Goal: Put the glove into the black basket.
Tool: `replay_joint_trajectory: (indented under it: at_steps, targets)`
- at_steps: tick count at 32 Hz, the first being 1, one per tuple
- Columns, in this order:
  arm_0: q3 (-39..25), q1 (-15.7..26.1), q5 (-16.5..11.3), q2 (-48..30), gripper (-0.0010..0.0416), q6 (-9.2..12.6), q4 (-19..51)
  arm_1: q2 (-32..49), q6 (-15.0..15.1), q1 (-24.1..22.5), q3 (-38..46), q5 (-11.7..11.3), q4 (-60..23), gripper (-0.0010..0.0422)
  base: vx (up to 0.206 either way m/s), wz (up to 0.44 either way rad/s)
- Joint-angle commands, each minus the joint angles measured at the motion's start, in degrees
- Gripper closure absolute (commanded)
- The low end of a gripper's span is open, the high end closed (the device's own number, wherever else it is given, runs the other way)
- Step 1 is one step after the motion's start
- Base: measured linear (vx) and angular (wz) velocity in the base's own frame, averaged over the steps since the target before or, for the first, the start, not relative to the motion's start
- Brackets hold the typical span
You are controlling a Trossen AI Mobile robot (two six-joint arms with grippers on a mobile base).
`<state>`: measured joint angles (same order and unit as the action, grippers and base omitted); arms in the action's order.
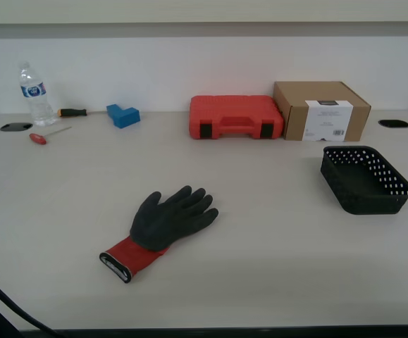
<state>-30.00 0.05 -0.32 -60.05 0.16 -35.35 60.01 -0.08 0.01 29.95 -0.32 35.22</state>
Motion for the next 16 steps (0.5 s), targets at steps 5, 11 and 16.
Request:
replay_joint_trajectory:
  at_steps: [5,11,16]
  targets:
    - [-0.04,0.00,-0.02,0.00,0.0405,0.00,-0.13,1.16,0.07,0.00,-0.04,-0.28,-0.17,0.0412,0.000,0.000]
    - [-0.04,0.00,-0.02,0.00,0.0405,0.00,-0.15,1.16,0.07,0.00,-0.04,-0.28,-0.20,0.0412,0.000,0.000]
    - [-0.04,0.00,-0.02,0.00,0.0405,0.00,-0.15,1.16,0.07,0.00,-0.04,-0.28,-0.17,0.0412,0.000,0.000]
